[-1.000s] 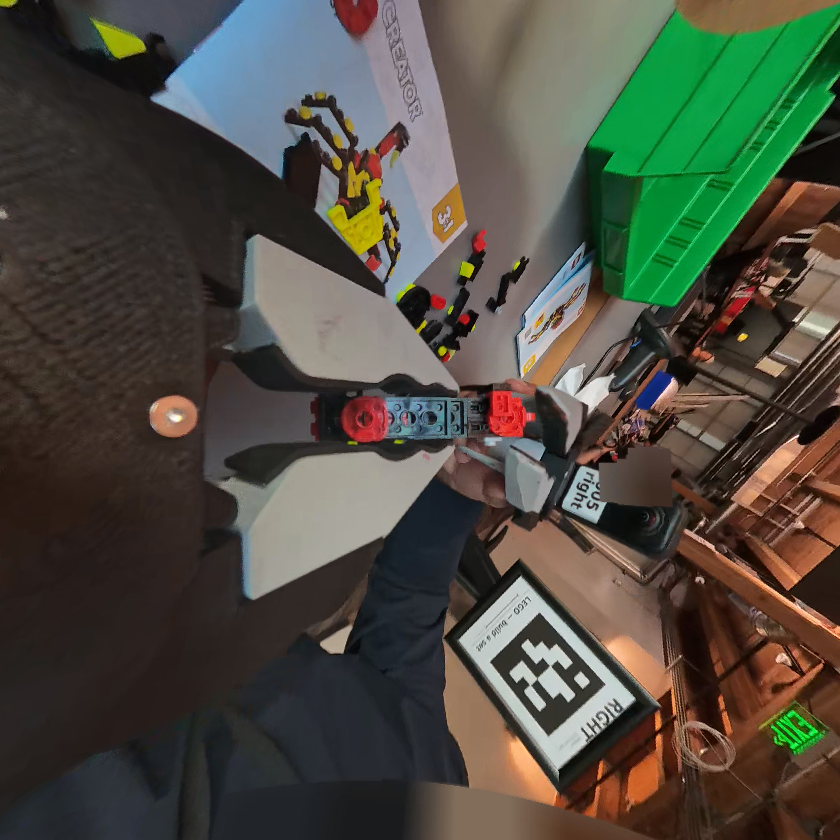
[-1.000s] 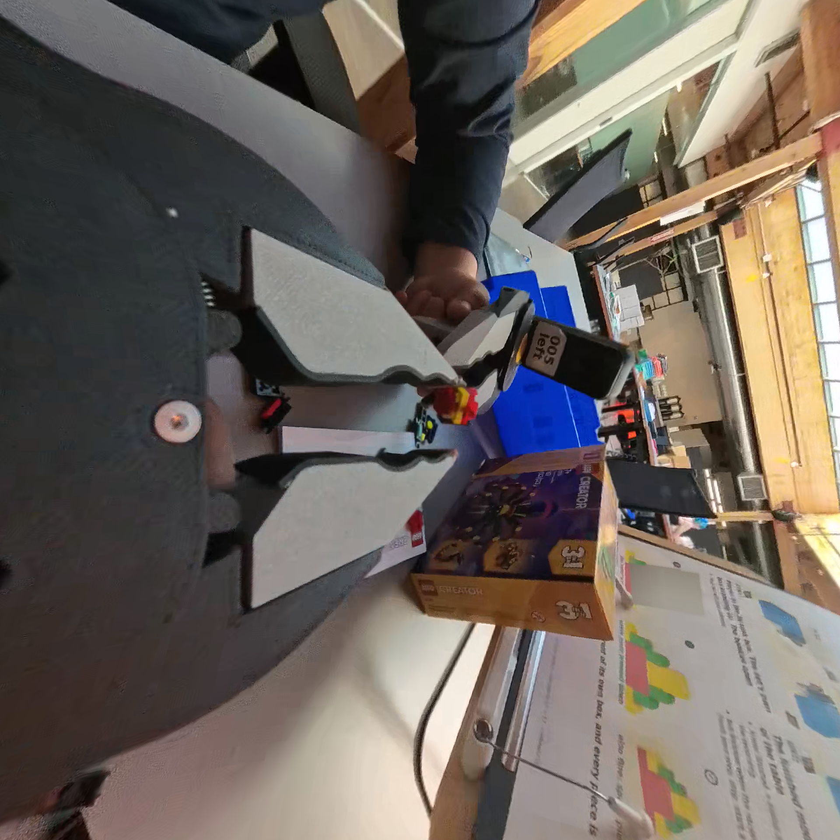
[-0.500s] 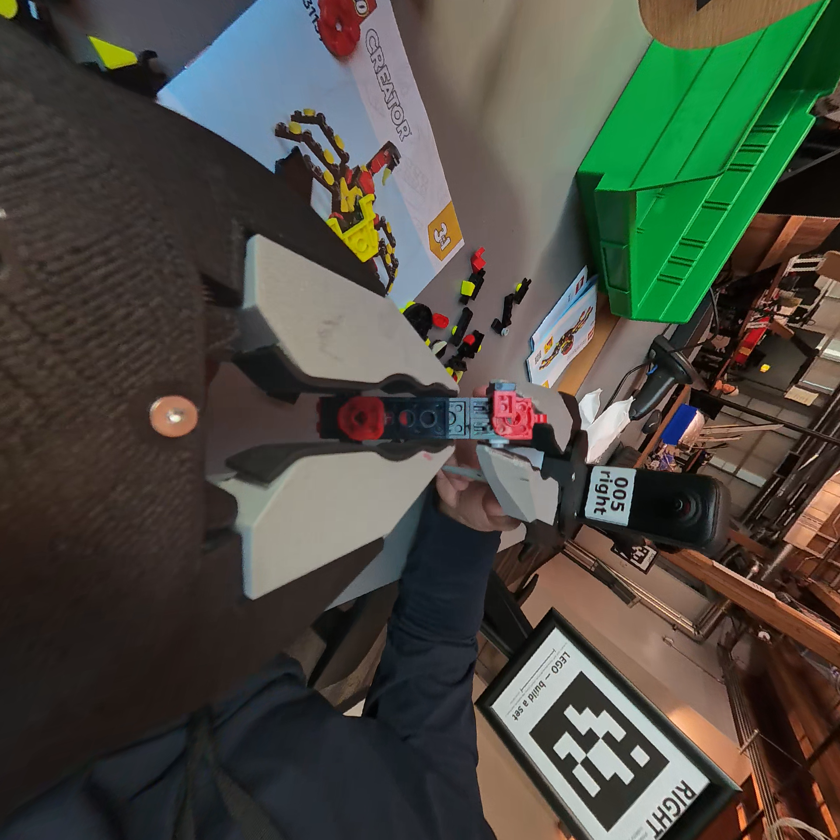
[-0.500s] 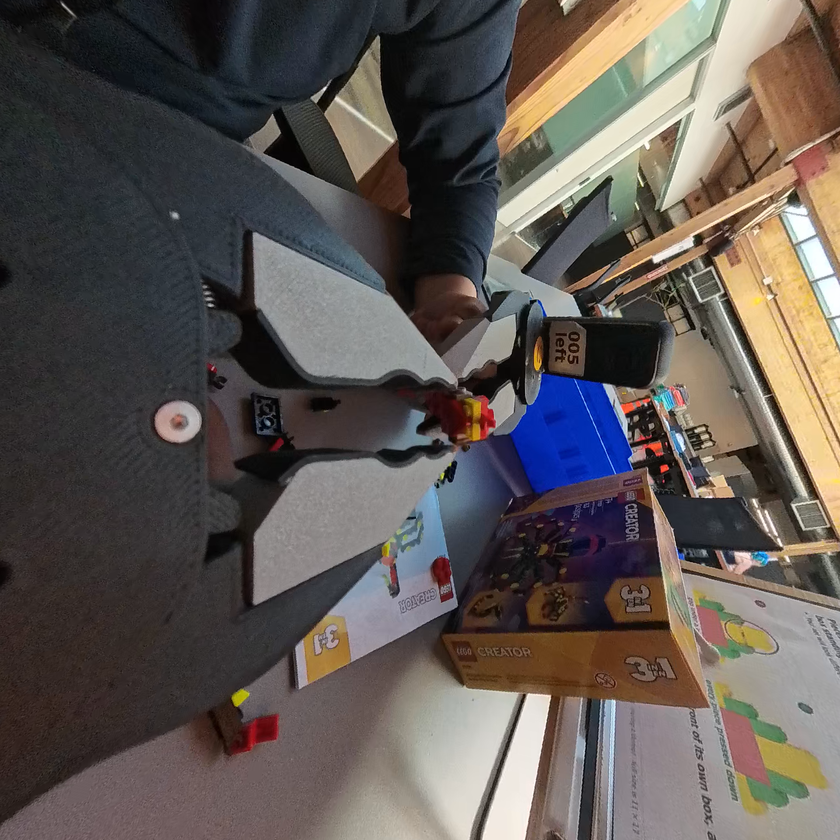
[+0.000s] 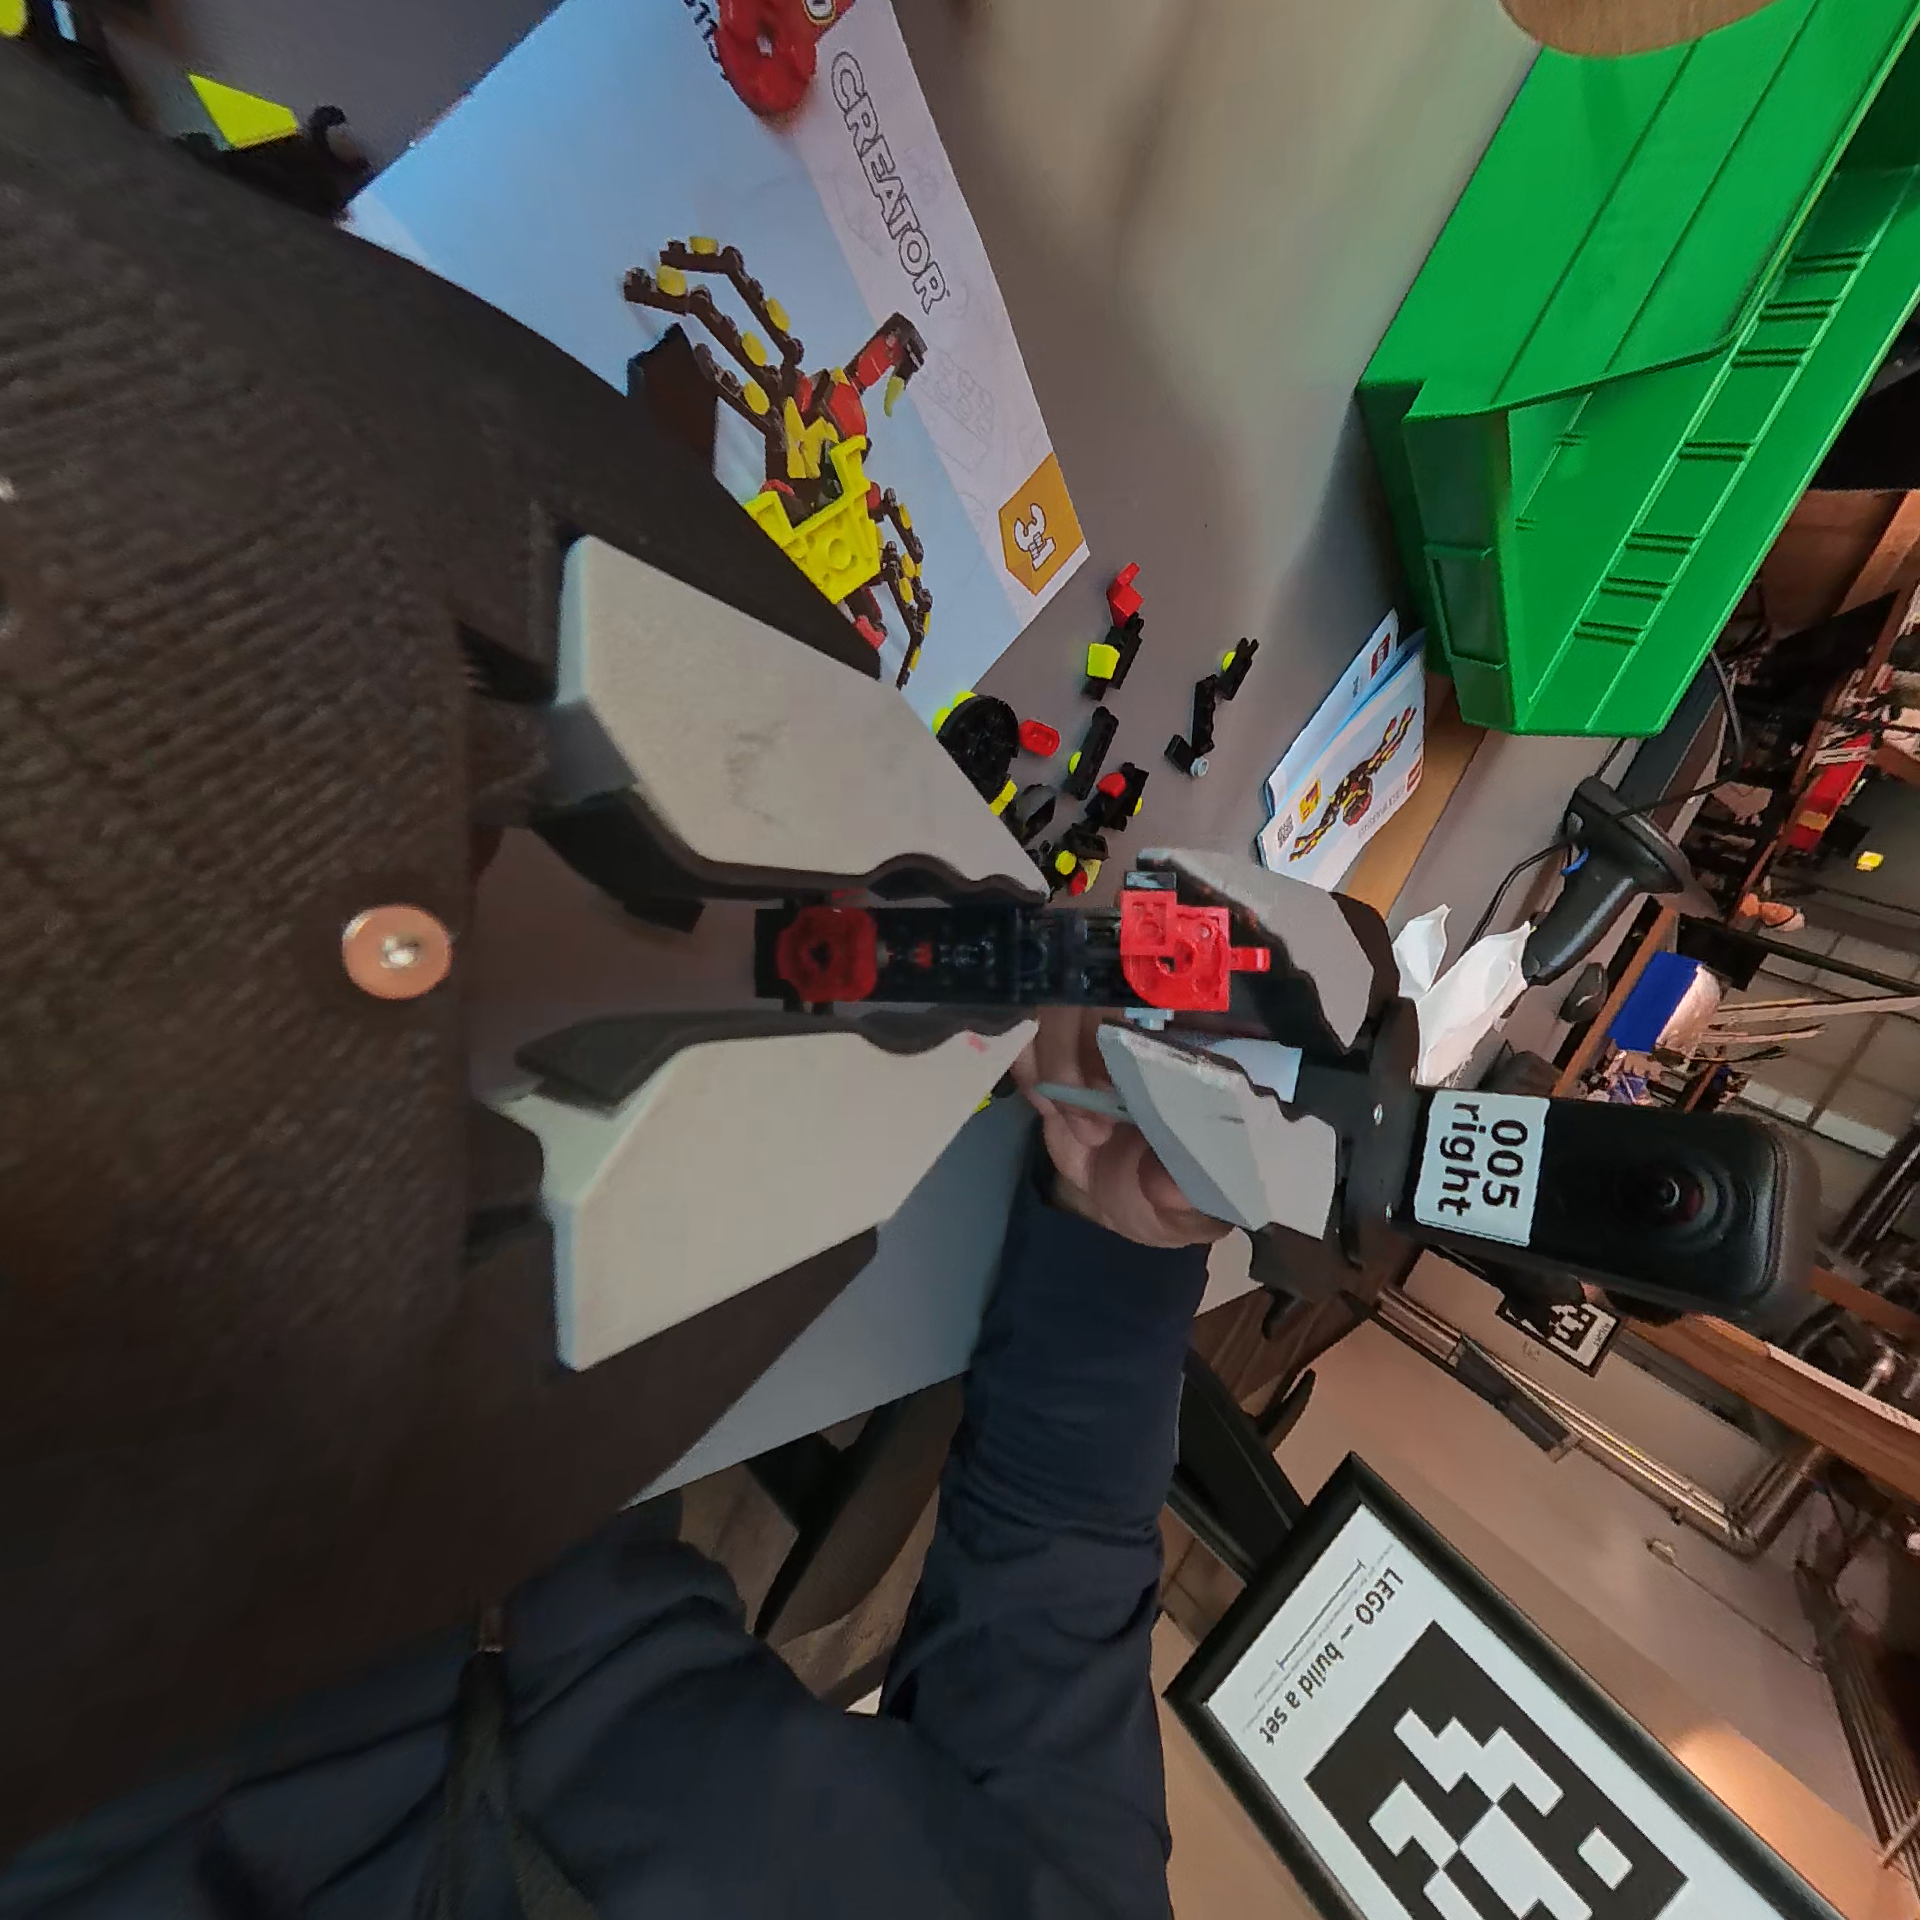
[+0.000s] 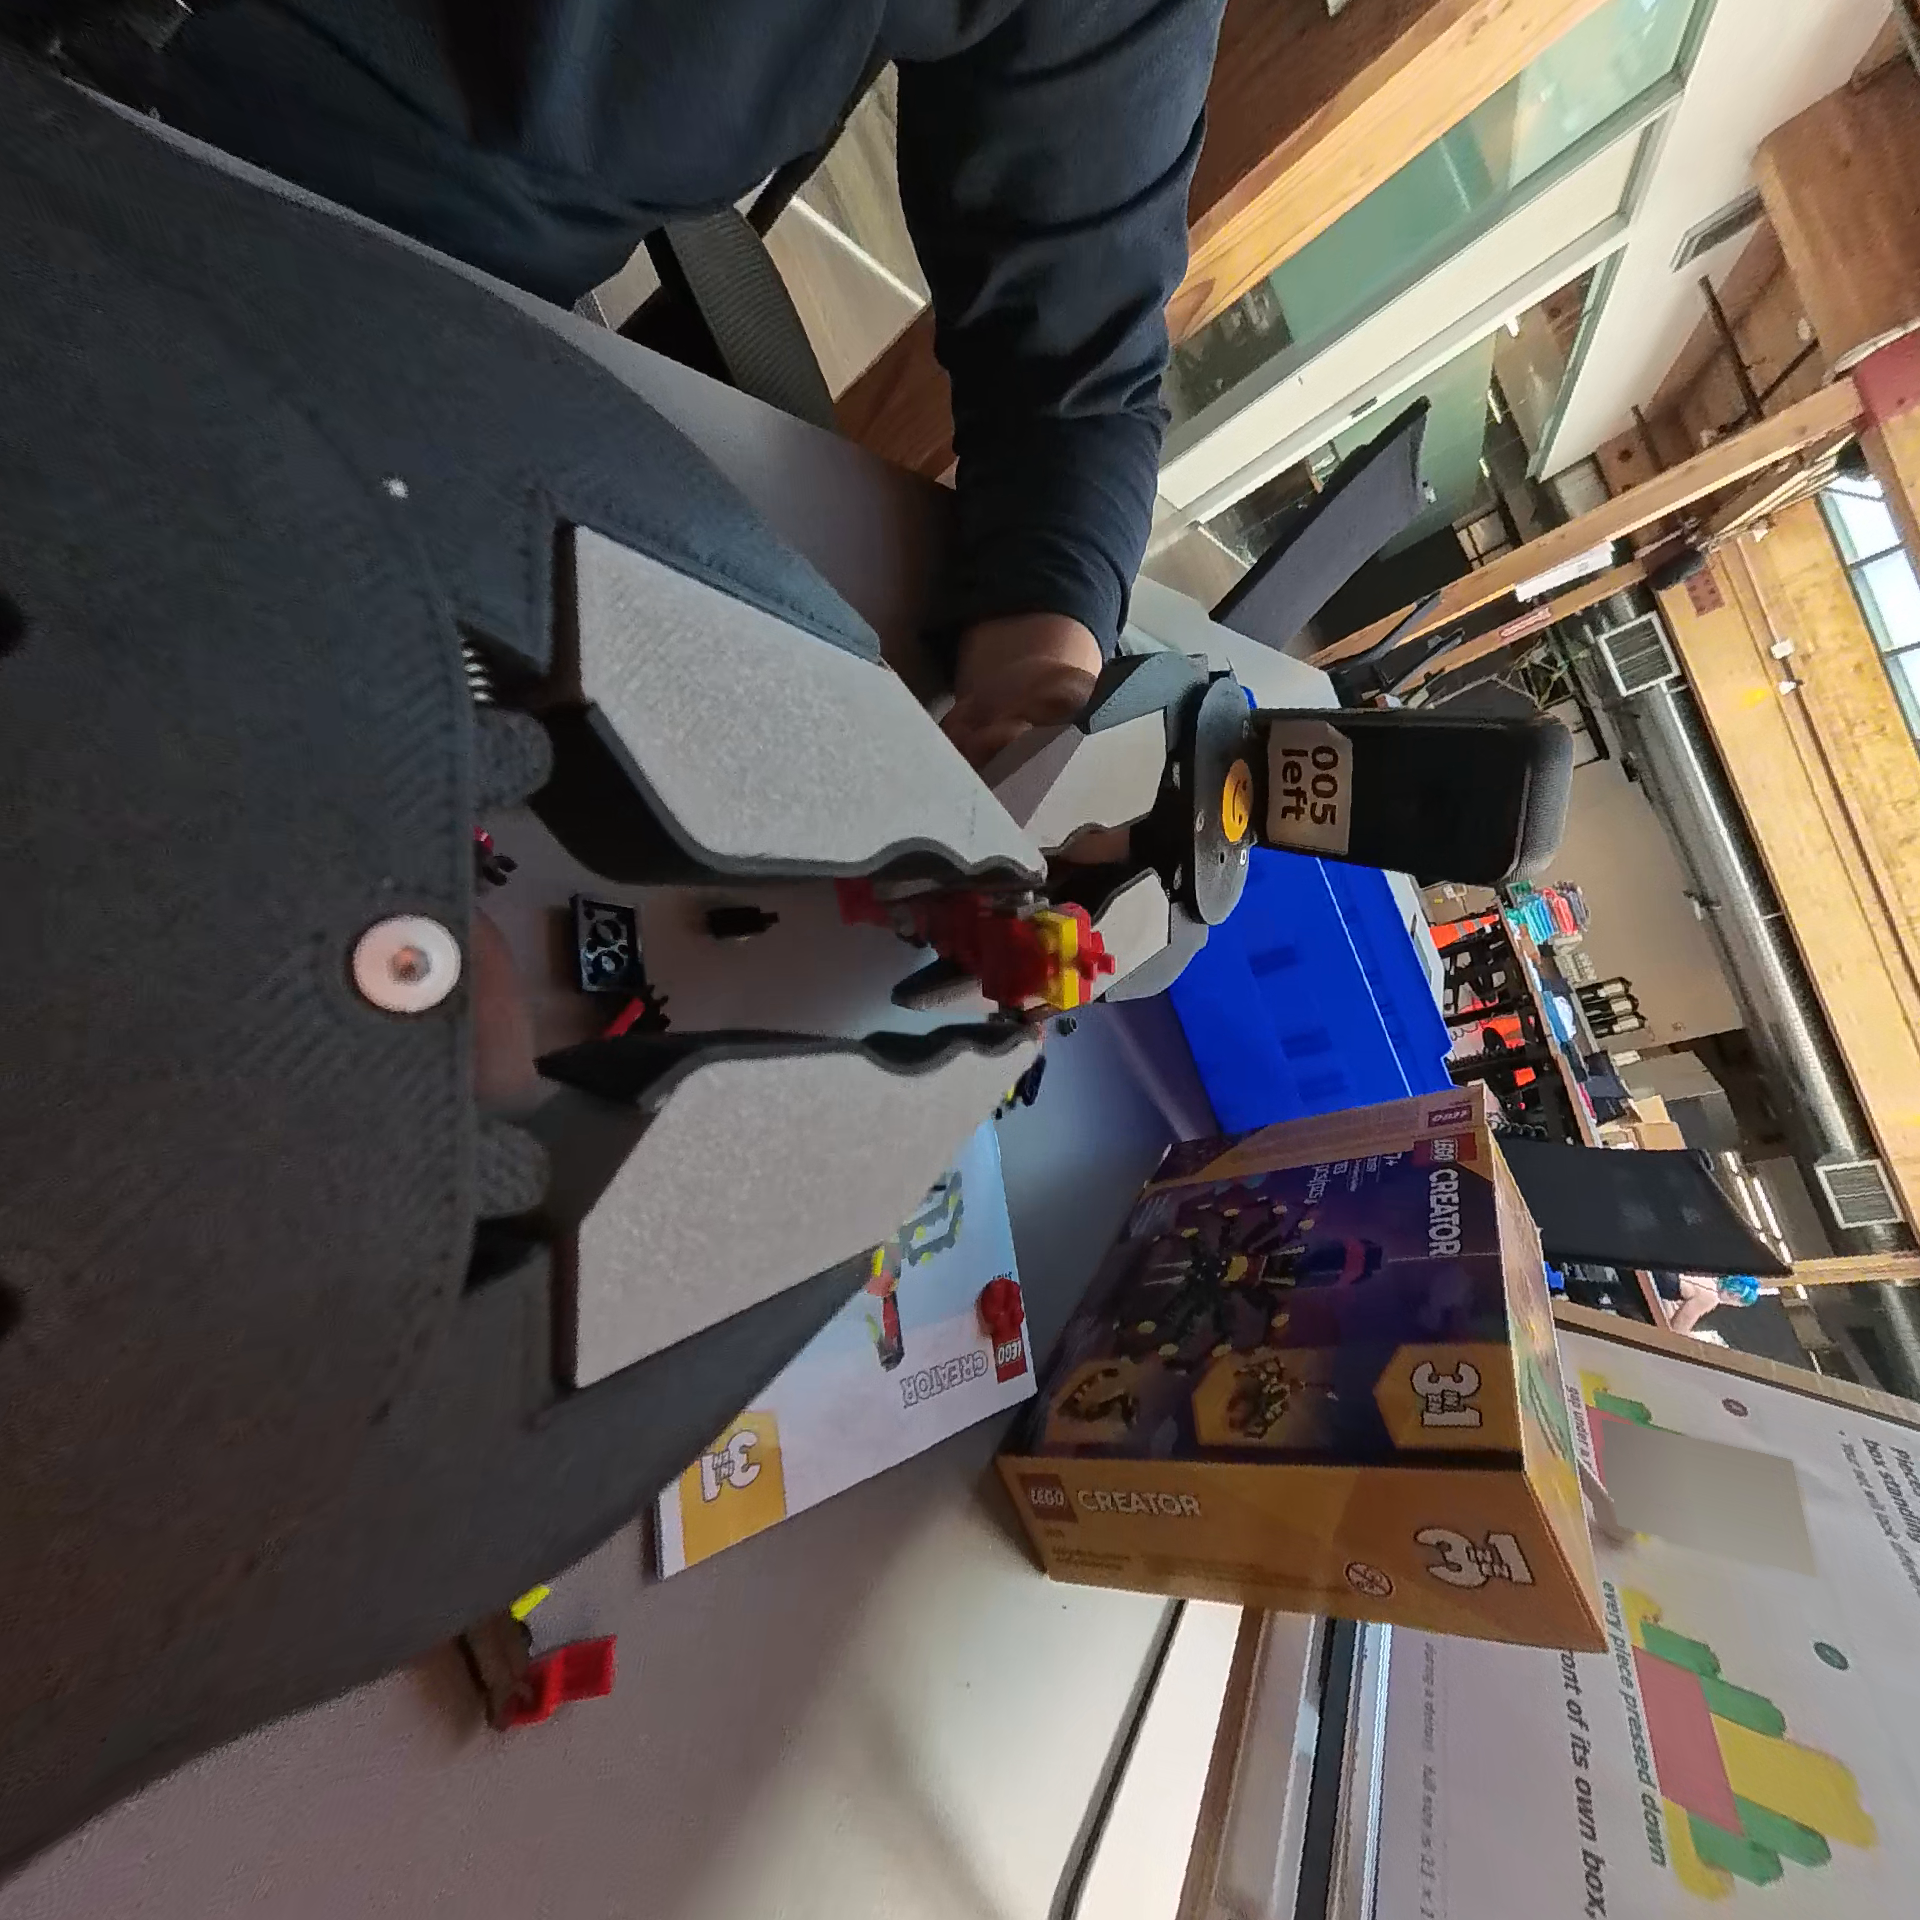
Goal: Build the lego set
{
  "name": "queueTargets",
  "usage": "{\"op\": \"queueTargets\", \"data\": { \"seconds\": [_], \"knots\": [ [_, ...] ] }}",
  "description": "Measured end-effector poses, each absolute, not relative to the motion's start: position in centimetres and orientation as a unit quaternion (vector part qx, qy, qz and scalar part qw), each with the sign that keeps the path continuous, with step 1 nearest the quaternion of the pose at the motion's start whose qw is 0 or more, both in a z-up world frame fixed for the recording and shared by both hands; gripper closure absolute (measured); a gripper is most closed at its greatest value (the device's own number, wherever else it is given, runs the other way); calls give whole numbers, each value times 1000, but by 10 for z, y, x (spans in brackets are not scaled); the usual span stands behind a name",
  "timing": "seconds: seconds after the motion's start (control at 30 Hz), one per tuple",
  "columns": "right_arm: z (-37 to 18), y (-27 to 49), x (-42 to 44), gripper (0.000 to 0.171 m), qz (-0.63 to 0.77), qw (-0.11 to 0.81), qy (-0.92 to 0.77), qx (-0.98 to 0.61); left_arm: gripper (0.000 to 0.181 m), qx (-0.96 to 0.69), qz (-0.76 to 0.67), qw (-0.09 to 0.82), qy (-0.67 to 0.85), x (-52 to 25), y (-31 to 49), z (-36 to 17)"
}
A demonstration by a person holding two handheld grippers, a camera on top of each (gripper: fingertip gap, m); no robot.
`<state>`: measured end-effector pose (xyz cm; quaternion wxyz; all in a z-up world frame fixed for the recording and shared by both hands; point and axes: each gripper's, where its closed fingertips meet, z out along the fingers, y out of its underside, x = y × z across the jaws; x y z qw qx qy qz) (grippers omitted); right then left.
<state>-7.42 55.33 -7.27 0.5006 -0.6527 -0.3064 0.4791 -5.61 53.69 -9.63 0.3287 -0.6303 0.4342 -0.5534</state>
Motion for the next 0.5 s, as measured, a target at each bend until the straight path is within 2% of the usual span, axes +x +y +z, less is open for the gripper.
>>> {"op": "queueTargets", "data": {
  "seconds": [0.2, 0.27, 0.33, 0.43, 0.5],
  "knots": [
    [-73, 552, -74, 149, 479, 499, -317, -649, 167, -627, -563, 328, 427, -55, 536, -94],
    [-74, 550, -77, 149, 480, 492, -327, -649, 158, -623, -573, 321, 426, -50, 532, -93],
    [-75, 544, -82, 149, 478, 489, -346, -642, 167, -621, -561, 325, 441, -48, 528, -94],
    [-86, 539, -79, 150, 419, 491, -411, -644, 167, -627, -499, 331, 499, -51, 527, -107],
    [-91, 534, -79, 151, 394, 489, -445, -638, 167, -632, -481, 303, 527, -53, 522, -113]
  ]
}}
